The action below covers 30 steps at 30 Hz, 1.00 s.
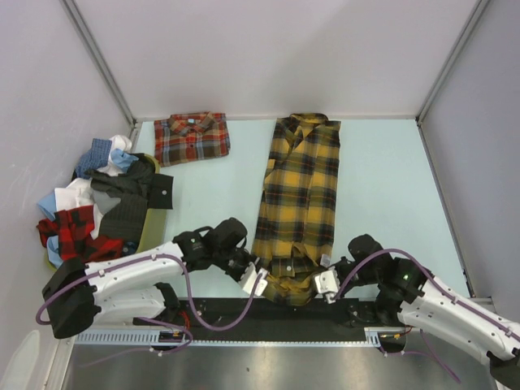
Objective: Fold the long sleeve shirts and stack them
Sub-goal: Fold the shirt
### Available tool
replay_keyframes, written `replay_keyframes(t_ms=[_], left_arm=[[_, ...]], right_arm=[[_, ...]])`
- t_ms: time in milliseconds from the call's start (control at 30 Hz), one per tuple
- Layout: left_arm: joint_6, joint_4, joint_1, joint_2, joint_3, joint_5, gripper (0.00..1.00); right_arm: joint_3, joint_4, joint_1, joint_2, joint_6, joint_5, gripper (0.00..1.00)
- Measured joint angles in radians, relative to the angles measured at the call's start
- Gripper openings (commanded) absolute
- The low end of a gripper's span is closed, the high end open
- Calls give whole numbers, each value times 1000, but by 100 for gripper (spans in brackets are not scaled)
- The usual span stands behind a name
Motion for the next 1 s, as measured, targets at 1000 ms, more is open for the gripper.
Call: replay_keyframes(t_ms=[1000], left_arm=[[-131, -211, 513, 1160, 1295, 50, 5]], right_arm=[[796, 345, -810, 1301, -7, -269, 0]])
